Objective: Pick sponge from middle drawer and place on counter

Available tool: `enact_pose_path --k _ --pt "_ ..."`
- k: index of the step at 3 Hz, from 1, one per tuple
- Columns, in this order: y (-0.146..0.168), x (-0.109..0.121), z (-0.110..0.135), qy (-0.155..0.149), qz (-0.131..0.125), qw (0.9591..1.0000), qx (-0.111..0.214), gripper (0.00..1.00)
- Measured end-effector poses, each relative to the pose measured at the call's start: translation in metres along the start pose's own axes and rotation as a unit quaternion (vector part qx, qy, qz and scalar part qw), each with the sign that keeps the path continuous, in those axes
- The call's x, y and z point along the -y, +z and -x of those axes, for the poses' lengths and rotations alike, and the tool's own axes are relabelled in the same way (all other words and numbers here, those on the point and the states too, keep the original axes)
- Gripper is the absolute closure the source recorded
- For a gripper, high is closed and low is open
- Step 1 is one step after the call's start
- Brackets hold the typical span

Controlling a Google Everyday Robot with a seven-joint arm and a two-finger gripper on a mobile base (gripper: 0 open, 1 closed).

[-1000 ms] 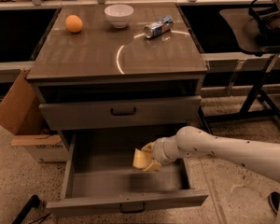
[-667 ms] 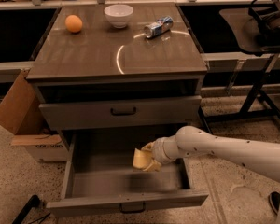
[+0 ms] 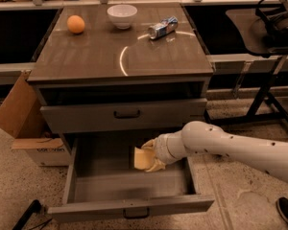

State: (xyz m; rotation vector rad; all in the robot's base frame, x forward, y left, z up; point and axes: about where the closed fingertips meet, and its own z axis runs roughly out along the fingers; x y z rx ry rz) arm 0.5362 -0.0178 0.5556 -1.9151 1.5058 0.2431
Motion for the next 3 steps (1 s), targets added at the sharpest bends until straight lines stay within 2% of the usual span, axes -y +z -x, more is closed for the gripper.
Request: enact_pose_path --k 1,2,3 --pt "-0.033 0.010 0.034 -0.048 -0.009 0.9988 0.002 1.00" --pt "-0.061 0.026 0.061 -0.088 -0.017 0.9958 0.017 1.00" --pt "-0.082 0.038 0.079 -0.136 -0.005 0.9897 0.044 1.00"
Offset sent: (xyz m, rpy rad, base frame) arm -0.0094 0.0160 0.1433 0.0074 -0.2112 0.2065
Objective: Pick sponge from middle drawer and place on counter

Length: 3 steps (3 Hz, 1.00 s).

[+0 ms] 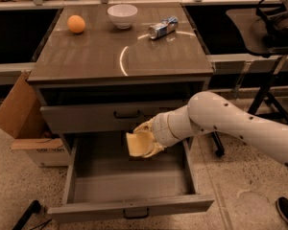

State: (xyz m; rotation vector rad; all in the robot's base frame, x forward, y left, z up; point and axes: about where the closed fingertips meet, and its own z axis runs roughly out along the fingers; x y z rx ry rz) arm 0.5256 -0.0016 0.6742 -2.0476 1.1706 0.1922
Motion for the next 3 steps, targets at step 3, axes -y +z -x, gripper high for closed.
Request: enact_pose_path --k 3 --pt "-0.017 0.047 0.031 -0.047 0.030 0.9983 0.015 1.00"
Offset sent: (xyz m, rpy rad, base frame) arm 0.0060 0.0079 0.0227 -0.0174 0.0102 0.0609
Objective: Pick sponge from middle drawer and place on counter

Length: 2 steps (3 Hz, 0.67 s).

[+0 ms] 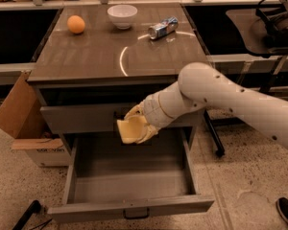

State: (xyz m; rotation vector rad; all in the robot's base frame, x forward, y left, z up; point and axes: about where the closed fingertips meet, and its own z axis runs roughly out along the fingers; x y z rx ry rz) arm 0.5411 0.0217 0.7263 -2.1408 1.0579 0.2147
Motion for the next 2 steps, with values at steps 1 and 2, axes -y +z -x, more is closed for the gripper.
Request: enact_pose_path --k 1,2 --pt "-0.022 0.044 0.026 -0.043 0.012 0.9990 0.008 1.00" --pt "-0.042 0.085 0.050 -0.081 -0.006 0.9966 0.011 1.00"
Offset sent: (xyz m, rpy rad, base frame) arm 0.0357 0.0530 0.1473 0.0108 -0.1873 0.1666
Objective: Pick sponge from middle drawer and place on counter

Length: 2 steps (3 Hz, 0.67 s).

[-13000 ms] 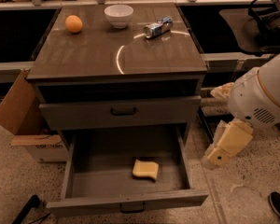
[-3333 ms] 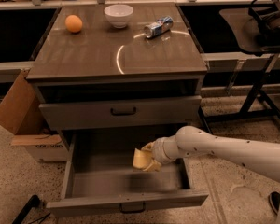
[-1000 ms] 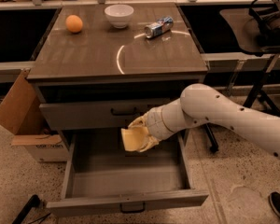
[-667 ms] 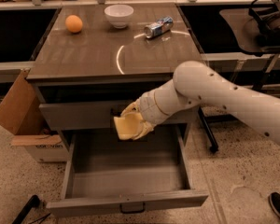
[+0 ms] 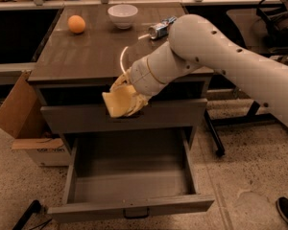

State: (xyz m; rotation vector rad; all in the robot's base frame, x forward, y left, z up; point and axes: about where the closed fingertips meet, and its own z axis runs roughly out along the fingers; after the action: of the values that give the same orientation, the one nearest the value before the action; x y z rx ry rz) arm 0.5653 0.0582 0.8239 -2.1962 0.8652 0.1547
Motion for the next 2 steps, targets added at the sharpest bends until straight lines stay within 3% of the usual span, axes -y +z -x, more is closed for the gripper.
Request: enact_pose_path --k 1,2 --pt "0.000 0.000 0.000 0.000 0.000 1.0000 0.000 1.00" --pt "-0.007 0.022 0.004 -0.009 -0.004 0.9999 -0.004 1.00"
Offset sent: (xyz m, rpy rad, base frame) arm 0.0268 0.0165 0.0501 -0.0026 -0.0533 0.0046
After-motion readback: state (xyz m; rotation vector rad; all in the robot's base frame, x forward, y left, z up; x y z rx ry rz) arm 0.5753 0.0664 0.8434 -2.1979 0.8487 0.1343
